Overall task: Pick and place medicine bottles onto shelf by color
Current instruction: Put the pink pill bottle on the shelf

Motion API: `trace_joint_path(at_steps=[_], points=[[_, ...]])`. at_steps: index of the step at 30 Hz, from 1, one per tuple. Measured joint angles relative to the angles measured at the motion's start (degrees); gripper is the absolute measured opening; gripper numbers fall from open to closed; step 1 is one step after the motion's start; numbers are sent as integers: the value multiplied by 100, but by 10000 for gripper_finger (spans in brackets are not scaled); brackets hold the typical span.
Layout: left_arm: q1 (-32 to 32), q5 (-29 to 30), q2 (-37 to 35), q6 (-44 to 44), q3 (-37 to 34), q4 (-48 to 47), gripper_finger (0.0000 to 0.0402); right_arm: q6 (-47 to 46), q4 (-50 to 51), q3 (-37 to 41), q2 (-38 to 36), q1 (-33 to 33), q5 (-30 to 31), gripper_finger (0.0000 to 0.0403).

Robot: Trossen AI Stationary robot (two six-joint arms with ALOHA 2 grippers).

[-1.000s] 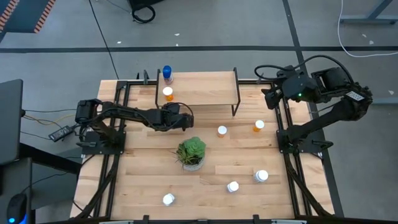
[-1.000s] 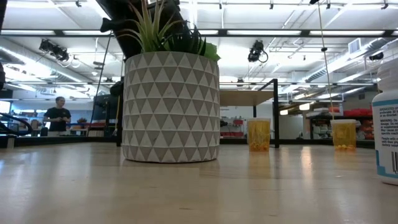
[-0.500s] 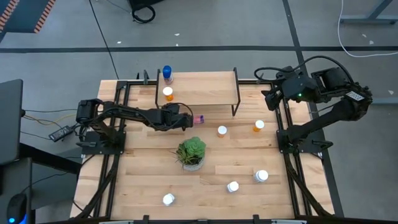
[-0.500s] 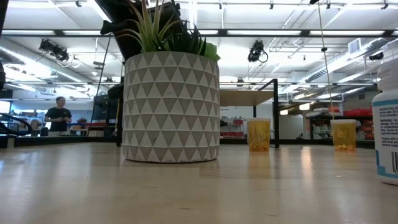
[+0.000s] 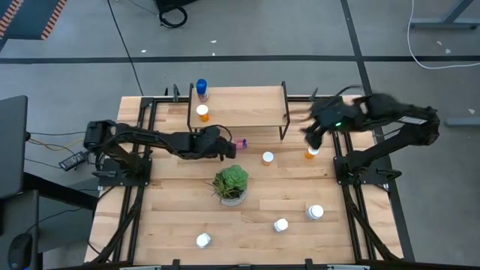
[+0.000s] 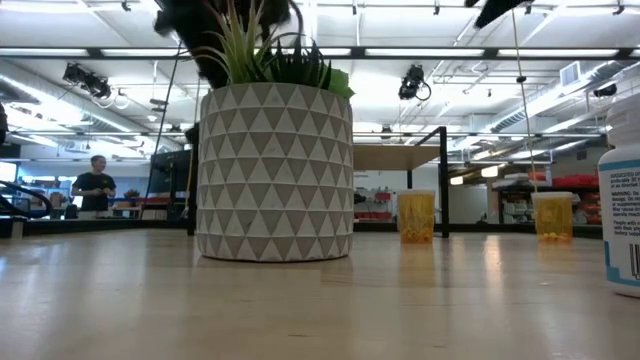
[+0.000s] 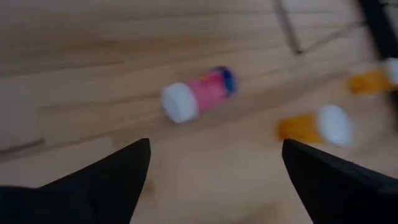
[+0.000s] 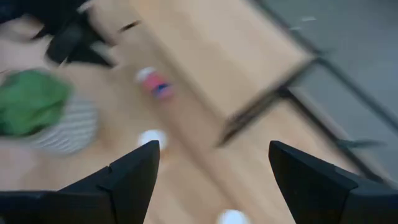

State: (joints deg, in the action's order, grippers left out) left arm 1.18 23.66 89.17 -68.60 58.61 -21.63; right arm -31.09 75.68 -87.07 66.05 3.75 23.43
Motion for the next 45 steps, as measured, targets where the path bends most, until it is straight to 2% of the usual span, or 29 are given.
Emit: trace_joint_path(at_steps=[2, 6, 12, 16, 19, 24, 29, 33, 37, 45], points=[[-59, -27, -369, 208, 0, 0, 360, 198, -654, 510, 54, -1, -392, 310], [-164, -93, -1237, 758, 0, 10, 346, 243, -1969, 1286, 173, -111, -670, 310], [-246, -81, -2214, 1407, 12, -114, 334, -839, -4418, 2163, 579, -175, -865, 310], [-213, -70, -2567, 1577, 6, -298, 326, -1631, -5369, 2433, 1306, -175, -1020, 310], [-193, -56, -2792, 1684, 1, -391, 320, -1864, -5926, 2357, 1920, -177, -1061, 310], [-191, -59, -3180, 1946, 7, -463, 309, -1742, -6405, 2141, 2775, -177, -1048, 310], [-186, -59, -3666, 2062, 7, -883, 299, -3075, -6373, 2113, 3341, -190, -560, 310], [-189, -57, -3969, 2128, 7, -1205, 293, -3775, -6422, 2109, 3493, -234, -15, 310], [-189, -58, -4215, 2218, 5, -1526, 293, -3858, -6472, 2107, 3562, -264, 630, 310], [-189, -59, -4439, 2585, 4, -1782, 293, -3958, -6653, 2107, 3845, -517, 633, 310]])
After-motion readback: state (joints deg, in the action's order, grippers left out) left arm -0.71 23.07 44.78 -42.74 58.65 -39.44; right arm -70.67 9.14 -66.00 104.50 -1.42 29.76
